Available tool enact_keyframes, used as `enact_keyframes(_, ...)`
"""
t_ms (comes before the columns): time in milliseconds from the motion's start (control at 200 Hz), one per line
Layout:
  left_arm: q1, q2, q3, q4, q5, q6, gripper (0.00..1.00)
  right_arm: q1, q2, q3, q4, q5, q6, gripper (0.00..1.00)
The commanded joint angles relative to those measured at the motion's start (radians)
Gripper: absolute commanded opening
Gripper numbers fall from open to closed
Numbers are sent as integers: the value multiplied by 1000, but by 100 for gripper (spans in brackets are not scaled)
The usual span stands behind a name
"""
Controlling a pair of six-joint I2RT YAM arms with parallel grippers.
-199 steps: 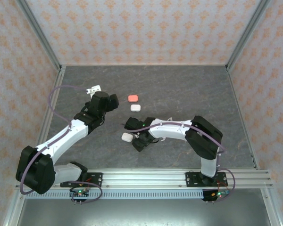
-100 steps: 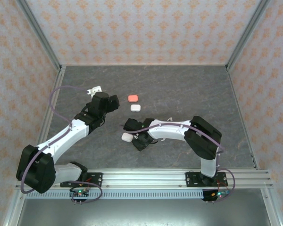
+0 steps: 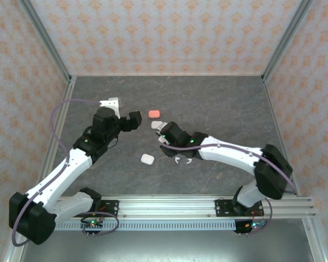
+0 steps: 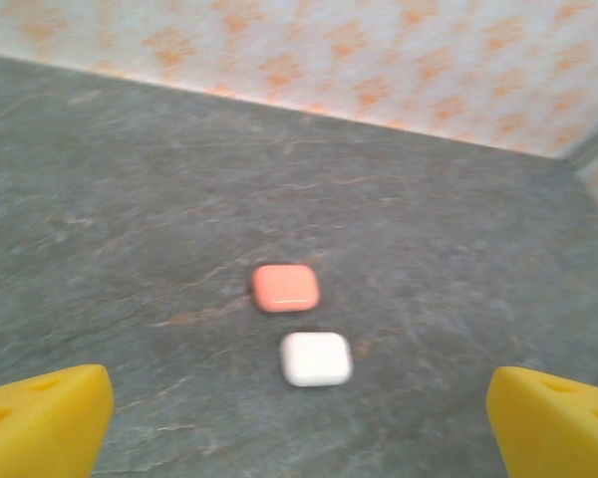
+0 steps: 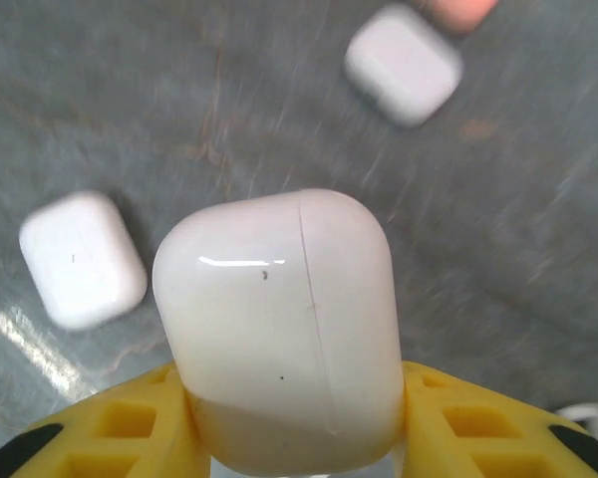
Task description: Insert the wireless bluetooth earbuds into the charging case
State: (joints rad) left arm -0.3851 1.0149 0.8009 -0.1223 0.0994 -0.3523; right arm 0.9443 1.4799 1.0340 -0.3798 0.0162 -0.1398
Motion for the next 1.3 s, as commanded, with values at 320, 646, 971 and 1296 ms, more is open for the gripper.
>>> enact_keyframes(320,4,-91,-22,252,585,25,95,-16,-334,-102,278,92,-444,43)
enact_keyframes(646,-48,-17,47,263,698,50,89,-16,-347,-13,238,56,-592,44)
enact_keyframes(971,-108,62,86,260,698,78,69,-16,-348,24,208,-24,-608,44)
enact_keyframes(1296,-123,93,87,277,698,76,52,-16,-344,31,209,-49,-601,44)
